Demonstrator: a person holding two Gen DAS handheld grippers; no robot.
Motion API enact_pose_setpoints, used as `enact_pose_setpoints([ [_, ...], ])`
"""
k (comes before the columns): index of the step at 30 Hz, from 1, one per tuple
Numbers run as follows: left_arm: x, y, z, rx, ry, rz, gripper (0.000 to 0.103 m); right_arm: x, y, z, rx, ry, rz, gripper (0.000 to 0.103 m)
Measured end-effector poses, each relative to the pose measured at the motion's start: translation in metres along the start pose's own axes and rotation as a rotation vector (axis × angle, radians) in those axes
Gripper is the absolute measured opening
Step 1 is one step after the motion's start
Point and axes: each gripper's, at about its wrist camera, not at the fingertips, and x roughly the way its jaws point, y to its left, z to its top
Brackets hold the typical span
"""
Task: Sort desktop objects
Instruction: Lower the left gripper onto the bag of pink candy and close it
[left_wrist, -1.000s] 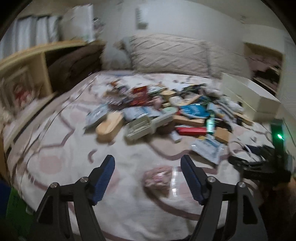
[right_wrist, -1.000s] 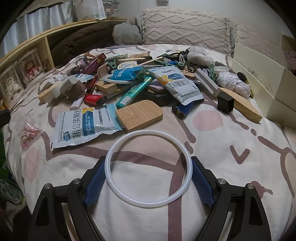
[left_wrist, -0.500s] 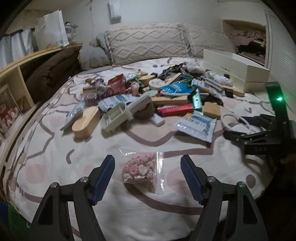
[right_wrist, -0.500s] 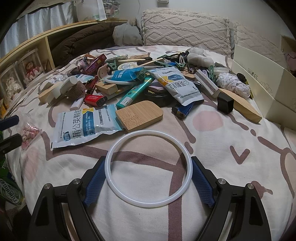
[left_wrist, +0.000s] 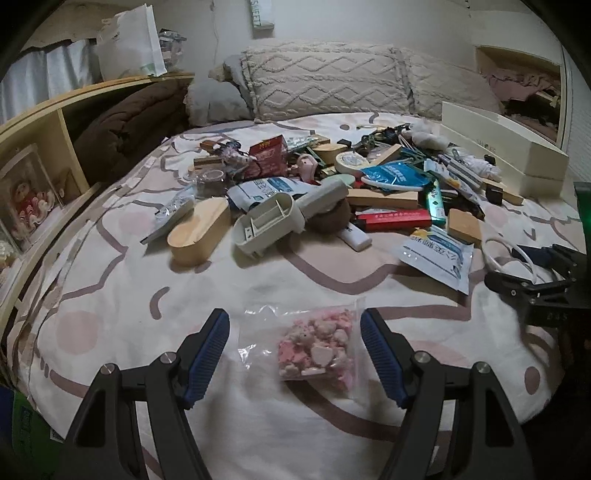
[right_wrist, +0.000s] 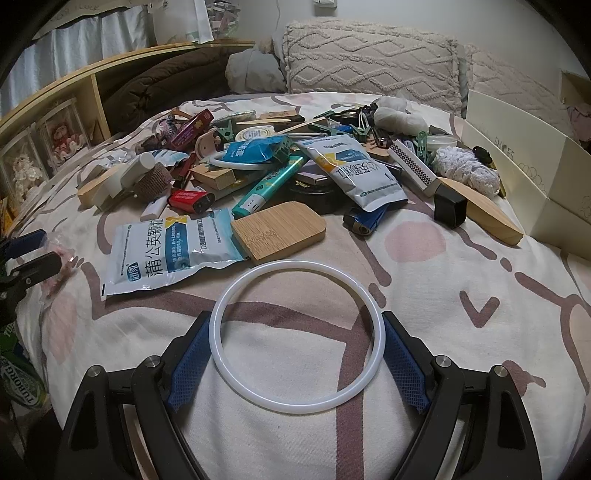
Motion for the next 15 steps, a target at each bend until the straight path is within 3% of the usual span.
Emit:
enact_pose_setpoints([
  [4, 0.004, 0.001, -0.002, -0.018, 0.007, -0.003, 0.063, 0.000, 0.000, 0.000, -0.003, -0.001, -0.005, 0.087],
  [7, 0.007, 0.003, -0.003, -0.065, 0.018, -0.038, 0.052, 0.001, 0.000, 0.000, -0.005, -0.001, -0.010, 0.087],
  [12, 0.009, 0.010, -0.004, -0.185, 0.036, -0.101, 0.039, 0.001, 0.000, 0.001, -0.006, 0.004, -0.010, 0.087],
  [15, 0.010, 0.014, -0.005, -0.257, 0.042, -0.125, 0.037, 0.001, 0.001, 0.001, -0.007, 0.007, -0.011, 0.087],
])
